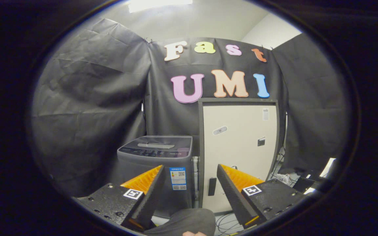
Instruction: Put the clothes into the washing machine and then close the washing machine lid.
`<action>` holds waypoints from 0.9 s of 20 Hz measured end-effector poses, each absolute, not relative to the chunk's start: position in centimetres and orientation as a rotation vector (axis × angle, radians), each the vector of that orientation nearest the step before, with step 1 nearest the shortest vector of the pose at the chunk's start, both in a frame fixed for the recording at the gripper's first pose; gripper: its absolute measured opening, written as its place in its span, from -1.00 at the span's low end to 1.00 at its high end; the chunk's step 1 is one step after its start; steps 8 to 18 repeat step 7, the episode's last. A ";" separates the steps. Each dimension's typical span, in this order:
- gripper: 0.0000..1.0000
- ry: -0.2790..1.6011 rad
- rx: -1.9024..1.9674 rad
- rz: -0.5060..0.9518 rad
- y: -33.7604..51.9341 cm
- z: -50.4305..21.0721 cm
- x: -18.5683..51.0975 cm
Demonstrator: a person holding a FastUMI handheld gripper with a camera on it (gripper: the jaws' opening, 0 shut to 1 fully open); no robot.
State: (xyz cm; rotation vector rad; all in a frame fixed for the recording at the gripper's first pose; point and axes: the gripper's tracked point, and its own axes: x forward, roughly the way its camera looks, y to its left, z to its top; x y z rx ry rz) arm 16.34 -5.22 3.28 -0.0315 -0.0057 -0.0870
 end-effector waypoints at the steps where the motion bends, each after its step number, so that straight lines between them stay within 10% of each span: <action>1: 0.90 -0.004 -0.037 -0.079 -5.2 3.3 16.5; 18: 0.89 -0.006 -0.030 -0.048 -4.4 3.1 16.3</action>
